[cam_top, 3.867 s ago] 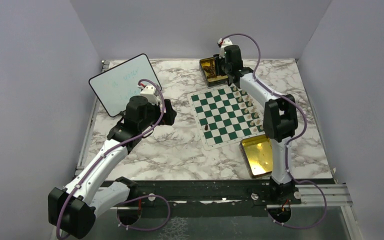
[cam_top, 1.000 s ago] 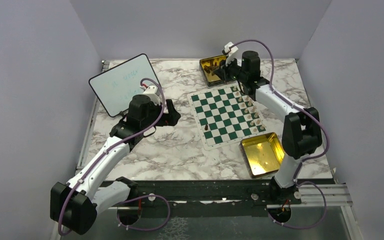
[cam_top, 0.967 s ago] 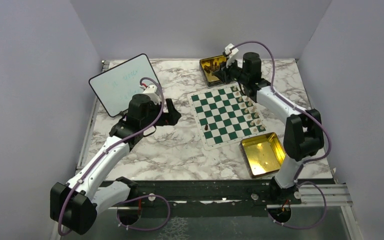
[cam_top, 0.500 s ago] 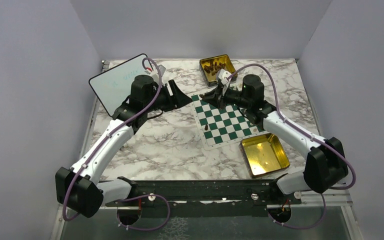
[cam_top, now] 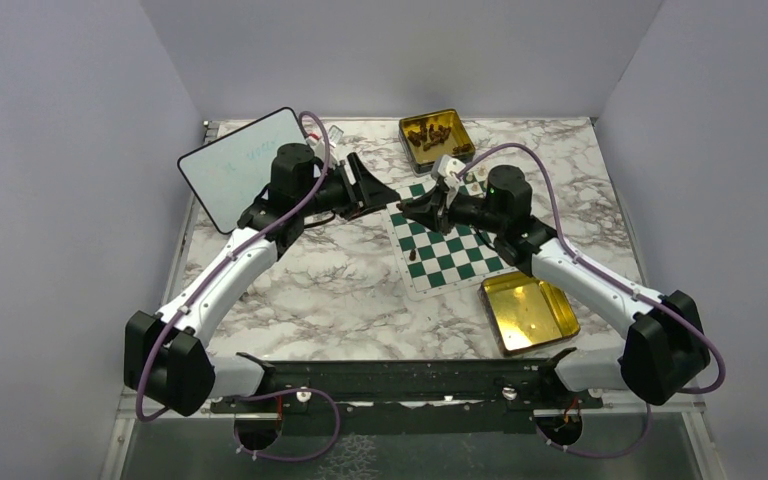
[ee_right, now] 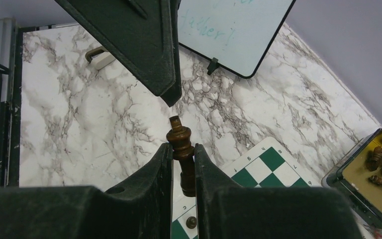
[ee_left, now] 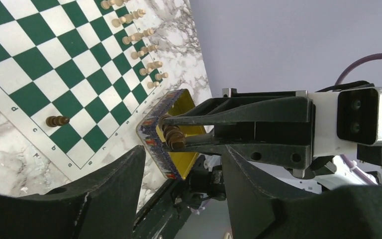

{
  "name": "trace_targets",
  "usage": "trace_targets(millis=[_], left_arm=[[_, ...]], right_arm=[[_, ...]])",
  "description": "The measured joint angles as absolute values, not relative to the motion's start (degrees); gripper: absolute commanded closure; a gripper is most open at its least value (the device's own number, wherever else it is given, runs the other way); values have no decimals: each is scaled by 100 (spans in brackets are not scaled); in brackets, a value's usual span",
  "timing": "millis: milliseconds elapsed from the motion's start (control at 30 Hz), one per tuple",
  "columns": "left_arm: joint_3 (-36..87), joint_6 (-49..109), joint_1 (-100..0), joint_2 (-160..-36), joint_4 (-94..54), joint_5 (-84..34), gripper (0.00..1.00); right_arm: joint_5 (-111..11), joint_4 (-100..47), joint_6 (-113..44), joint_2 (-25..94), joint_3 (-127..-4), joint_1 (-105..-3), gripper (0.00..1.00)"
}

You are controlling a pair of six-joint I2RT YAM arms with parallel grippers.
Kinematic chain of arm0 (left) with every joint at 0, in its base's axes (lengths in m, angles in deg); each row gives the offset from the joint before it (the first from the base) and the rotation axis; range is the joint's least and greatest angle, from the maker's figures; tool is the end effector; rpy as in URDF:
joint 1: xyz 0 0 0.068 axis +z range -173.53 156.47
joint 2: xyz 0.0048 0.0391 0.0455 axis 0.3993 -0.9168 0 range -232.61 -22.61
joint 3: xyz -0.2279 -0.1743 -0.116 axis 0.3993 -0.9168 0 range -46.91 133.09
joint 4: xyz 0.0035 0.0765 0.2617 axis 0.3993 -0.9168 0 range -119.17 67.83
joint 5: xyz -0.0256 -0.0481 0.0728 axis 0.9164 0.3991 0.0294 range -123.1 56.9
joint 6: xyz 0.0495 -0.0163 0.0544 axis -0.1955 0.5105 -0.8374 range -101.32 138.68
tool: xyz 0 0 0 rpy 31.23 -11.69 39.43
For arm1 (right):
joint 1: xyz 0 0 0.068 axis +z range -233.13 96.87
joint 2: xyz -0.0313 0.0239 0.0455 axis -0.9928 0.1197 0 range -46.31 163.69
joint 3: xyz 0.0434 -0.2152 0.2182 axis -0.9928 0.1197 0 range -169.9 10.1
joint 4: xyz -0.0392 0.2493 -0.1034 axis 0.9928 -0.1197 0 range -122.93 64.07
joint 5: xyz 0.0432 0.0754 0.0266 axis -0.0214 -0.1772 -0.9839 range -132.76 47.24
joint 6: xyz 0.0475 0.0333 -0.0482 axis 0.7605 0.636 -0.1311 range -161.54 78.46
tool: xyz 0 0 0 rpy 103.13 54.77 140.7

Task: Set up the chess pieces on the board
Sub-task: Place the chess piece on the chessboard.

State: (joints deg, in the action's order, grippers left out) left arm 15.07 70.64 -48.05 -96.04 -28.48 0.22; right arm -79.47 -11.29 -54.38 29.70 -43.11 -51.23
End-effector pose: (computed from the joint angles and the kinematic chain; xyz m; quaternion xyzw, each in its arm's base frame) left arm 0.2756 -0.1641 0.3717 -0.0195 0.7919 -0.5314 0.3002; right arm 0.2608 0.2071 0.3443 -0.4637 0.5847 0.3376 0.5737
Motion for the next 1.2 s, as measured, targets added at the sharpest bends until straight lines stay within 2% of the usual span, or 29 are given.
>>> trace_targets(millis=[100, 333, 600, 767, 933, 1067, 1200], left_arm=[[1507, 7169, -4805, -9737, -2754, 140, 44], [1507, 7283, -4822, -10080, -2655, 391, 57], [1507, 7294, -4842, -10224, -2539, 534, 58], [1507, 7337, -4842, -10286, -2448, 612, 70], [1502, 7372, -4842, -10288, -2393, 663, 87], [1496, 7335, -4853, -10290, -2397, 667, 98], [1485, 7261, -4853, -10323, -2402, 676, 100]], right_arm=[[-7925, -1070, -5388, 2944, -4224, -5121, 94], [-7920, -970, -5267, 2933, -4197, -5118, 94], [-7903, -928, -5204, 2933, -4197, -5081, 94], [-7877, -928, -5180, 2933, -4175, -5081, 94], [-7835, -928, -5141, 2933, -4121, -5046, 88], [-7813, -930, -5123, 2933, -4099, -5042, 79], [-7728, -935, -5029, 2931, -4064, -5020, 60]])
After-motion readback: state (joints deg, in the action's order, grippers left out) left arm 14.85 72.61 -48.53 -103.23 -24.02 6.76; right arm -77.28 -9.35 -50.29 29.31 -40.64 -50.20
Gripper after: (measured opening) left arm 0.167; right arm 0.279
